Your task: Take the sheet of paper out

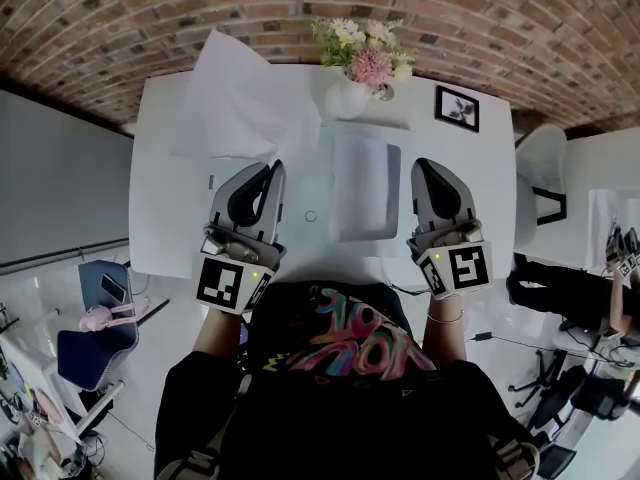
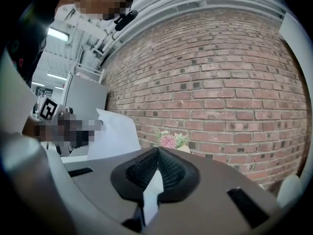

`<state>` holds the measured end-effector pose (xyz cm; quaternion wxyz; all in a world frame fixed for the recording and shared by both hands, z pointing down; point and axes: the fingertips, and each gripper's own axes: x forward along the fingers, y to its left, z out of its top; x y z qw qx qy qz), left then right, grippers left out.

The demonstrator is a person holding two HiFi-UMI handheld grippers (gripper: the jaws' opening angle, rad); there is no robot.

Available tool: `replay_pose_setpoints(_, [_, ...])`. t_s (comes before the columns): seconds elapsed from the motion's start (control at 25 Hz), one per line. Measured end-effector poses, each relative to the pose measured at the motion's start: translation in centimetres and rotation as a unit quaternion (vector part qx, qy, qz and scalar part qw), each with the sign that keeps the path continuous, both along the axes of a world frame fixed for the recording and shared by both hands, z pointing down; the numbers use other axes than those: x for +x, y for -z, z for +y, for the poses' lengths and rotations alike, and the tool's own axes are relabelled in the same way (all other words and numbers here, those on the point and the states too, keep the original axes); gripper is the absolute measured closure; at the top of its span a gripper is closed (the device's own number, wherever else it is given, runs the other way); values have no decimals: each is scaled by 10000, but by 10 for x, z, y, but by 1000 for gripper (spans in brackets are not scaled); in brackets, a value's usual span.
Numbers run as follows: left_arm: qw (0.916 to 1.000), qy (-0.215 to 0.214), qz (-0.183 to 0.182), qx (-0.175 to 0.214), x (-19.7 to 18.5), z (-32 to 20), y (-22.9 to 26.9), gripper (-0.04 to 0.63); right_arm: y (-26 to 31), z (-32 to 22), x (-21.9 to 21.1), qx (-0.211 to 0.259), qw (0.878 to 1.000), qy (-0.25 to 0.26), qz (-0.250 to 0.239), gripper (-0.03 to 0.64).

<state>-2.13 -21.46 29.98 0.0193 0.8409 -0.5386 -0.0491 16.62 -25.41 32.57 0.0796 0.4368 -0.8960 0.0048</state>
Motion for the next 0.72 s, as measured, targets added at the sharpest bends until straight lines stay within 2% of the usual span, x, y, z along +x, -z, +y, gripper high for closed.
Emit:
replay_pose_setpoints(0.32, [9999, -29, -75, -144, -1, 1, -11, 572, -1, -1, -3, -29, 10000, 32, -25, 598])
replay_pose_setpoints(0.52, [9999, -55, -60, -91, 0, 1, -10, 572, -6, 0, -4, -128, 9999, 91, 3, 598])
replay_pose_setpoints(0.72, [9995, -133, -133, -244, 4, 4, -14, 572, -7, 3, -5, -144, 9998, 159, -28, 598])
